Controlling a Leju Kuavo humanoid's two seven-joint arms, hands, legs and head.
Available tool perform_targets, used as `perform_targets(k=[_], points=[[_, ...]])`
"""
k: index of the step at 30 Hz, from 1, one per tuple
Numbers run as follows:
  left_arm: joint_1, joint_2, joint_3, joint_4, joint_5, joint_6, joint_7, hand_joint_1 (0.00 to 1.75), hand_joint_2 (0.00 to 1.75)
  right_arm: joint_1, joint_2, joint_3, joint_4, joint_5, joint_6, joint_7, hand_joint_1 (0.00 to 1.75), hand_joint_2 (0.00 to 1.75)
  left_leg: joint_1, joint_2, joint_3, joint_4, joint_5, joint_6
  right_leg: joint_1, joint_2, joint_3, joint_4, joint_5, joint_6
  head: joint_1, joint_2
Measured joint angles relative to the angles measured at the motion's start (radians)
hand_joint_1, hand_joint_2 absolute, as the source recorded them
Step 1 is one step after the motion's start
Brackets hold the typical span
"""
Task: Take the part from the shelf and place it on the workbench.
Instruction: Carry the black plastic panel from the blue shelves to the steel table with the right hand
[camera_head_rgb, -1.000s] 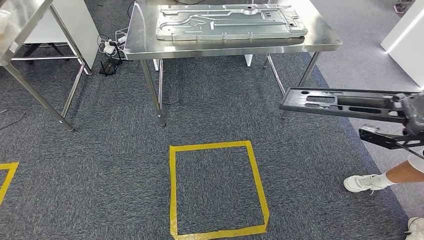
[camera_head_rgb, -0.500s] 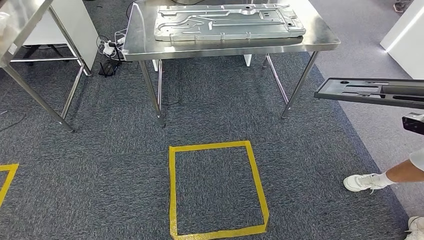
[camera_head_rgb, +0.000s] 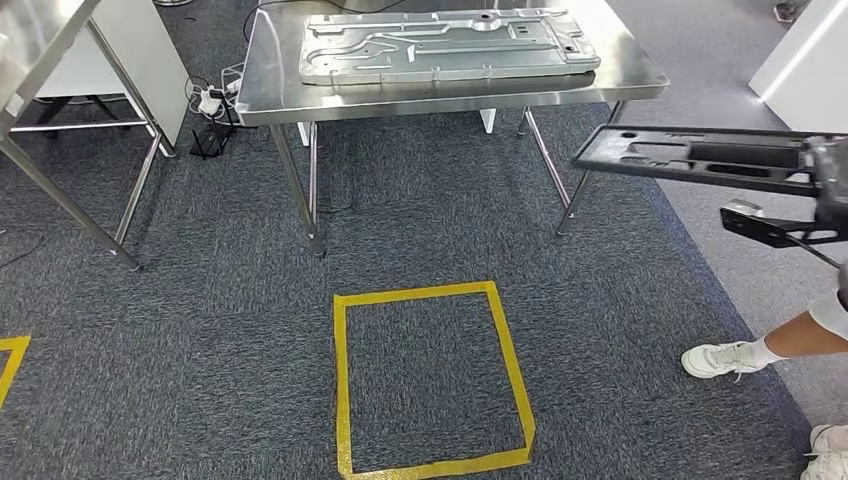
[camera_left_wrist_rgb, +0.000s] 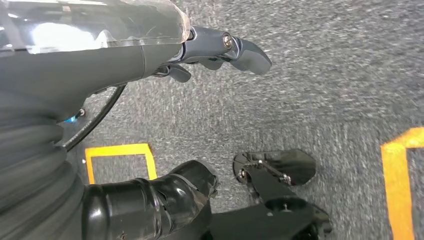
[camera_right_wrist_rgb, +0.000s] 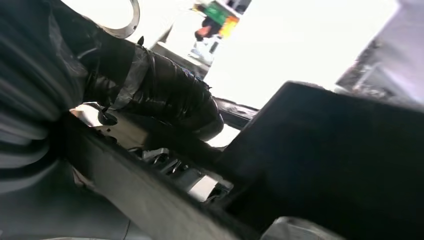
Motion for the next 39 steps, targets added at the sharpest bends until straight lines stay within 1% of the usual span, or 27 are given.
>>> perform_targets(k=[3,6,8,11,16,20,25,28,39], points=[[-0.008,-0.003,-0.002,0.000,-0.008,-0.004,-0.001,0.00,1.75,-0.186,0.071,0.173,0.065,0.052,0.024,0.017,1.75,1.75,0.000,0.003,0.003,0.000,0.001,0.000,0.000,0.002,-0.001,0.000,0.002,-0.002,0.000,0.000],[-0.013,-0.004,-0.002,0.000,-0.011,-0.004,0.000,0.00,1.75,-0.318,0.117,0.302,0.110,0.070,0.035,0.029,1.75,1.75,0.001,-0.005,0.004,-0.001,0.004,-0.002,-0.001,-0.004,-0.001,0.001,0.002,-0.003,0.000,0.000],[-0.011,-0.004,-0.002,0.000,-0.012,-0.004,0.001,0.00,1.75,-0.373,0.136,0.354,0.130,0.067,0.036,0.030,1.75,1.75,0.001,-0.012,0.003,-0.001,0.006,-0.003,-0.001,-0.011,-0.001,0.001,0.002,-0.003,0.000,0.000],[-0.009,-0.004,-0.001,0.000,-0.014,-0.002,0.017,0.00,1.75,-0.437,0.163,0.405,0.151,0.072,0.052,0.035,1.75,1.75,0.001,-0.017,0.001,-0.003,0.006,-0.004,-0.001,-0.017,-0.001,0.001,0.001,-0.004,0.000,0.000],[-0.004,-0.003,-0.001,0.000,-0.016,0.004,0.064,0.00,1.75,-0.586,0.211,0.509,0.192,0.123,0.126,0.043,1.75,1.75,0.001,-0.017,0.001,-0.004,0.006,-0.004,-0.002,-0.017,-0.002,0.002,0.001,-0.004,0.000,0.000],[0.000,-0.001,0.000,0.000,-0.018,0.005,0.074,0.00,1.75,-0.692,0.263,0.584,0.218,0.127,0.161,0.041,1.75,1.75,0.001,-0.017,0.001,-0.005,0.007,-0.005,-0.001,-0.017,-0.002,0.002,0.001,-0.004,0.000,0.000],[0.002,-0.001,0.000,0.000,-0.027,0.007,0.074,0.00,1.75,-0.782,0.330,0.689,0.229,0.071,0.208,0.039,1.75,1.75,0.001,-0.017,0.002,-0.005,0.007,-0.006,-0.001,-0.017,-0.002,0.002,0.001,-0.004,0.000,0.000],[0.003,-0.001,0.001,0.000,-0.029,0.008,0.073,0.00,1.75,-0.810,0.359,0.738,0.229,0.040,0.227,0.045,1.75,1.75,0.002,-0.018,0.002,-0.005,0.008,-0.007,-0.001,-0.018,-0.002,0.002,0.001,-0.004,0.000,0.000],[0.010,0.001,0.001,0.000,-0.036,0.012,0.076,0.00,1.75,-0.849,0.402,0.810,0.221,0.013,0.219,0.046,1.75,1.75,0.002,-0.019,0.000,-0.005,0.008,-0.007,-0.002,-0.019,-0.002,0.002,0.001,-0.004,0.000,0.000]])
